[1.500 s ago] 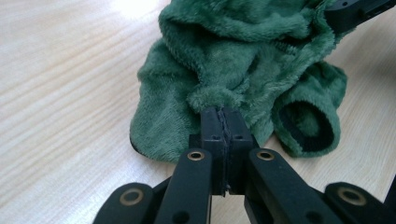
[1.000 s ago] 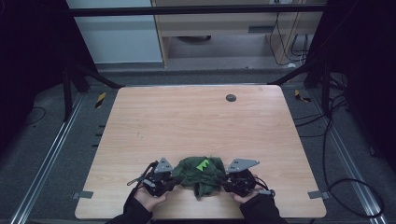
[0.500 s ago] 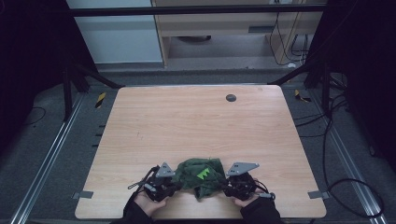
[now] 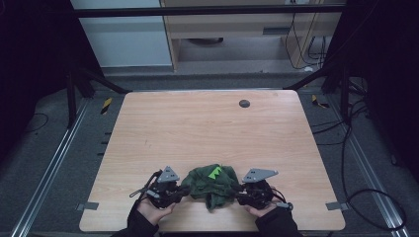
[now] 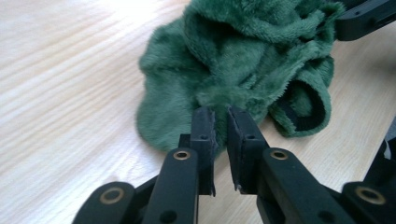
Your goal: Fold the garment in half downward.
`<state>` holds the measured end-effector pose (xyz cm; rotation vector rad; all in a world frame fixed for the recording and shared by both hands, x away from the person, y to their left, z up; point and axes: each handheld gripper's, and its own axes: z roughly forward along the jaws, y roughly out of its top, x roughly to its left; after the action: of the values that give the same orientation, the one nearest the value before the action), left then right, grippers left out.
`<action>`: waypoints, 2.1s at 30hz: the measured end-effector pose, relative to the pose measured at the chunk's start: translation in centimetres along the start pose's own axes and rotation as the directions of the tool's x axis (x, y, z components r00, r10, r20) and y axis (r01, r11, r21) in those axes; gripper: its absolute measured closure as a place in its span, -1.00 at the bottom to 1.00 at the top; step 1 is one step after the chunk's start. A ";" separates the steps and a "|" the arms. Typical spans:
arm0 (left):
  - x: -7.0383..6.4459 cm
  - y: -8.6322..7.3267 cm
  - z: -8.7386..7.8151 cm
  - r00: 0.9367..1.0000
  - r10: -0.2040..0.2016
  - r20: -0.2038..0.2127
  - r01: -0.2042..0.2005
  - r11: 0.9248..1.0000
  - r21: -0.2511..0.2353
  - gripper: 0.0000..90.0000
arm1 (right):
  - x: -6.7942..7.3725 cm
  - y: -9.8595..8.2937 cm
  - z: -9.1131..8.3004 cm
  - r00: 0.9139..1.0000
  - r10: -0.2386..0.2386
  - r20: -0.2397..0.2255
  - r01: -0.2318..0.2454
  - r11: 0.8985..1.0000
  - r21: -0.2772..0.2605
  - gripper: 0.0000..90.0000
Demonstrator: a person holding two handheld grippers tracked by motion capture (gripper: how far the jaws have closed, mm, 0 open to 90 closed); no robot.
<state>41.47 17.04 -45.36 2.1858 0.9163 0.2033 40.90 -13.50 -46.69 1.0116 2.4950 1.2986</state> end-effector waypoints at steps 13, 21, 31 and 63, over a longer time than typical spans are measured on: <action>2.0 1.8 -1.6 0.998 -0.040 -0.050 0.037 0.998 -0.054 0.97 | -1.4 1.7 -1.7 0.998 0.034 0.052 -0.030 0.998 -0.063 0.68; 3.5 3.6 -0.5 0.994 -0.056 -0.094 0.050 0.997 -0.065 0.99 | -2.8 3.1 -0.8 0.994 0.062 0.086 -0.057 0.997 -0.056 1.00; 3.5 6.1 3.3 0.999 -0.043 -0.031 0.042 0.998 -0.038 0.99 | -3.3 5.1 2.1 0.995 0.071 0.068 -0.068 0.997 -0.041 1.00; -1.5 2.3 1.0 0.990 0.072 0.120 -0.076 0.997 0.029 0.99 | 0.6 3.1 0.9 0.999 -0.004 -0.054 0.004 1.000 0.001 0.92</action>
<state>41.99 14.39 -44.24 2.2390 0.7787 0.0929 42.35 -11.25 -44.71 0.9838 2.5356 1.3410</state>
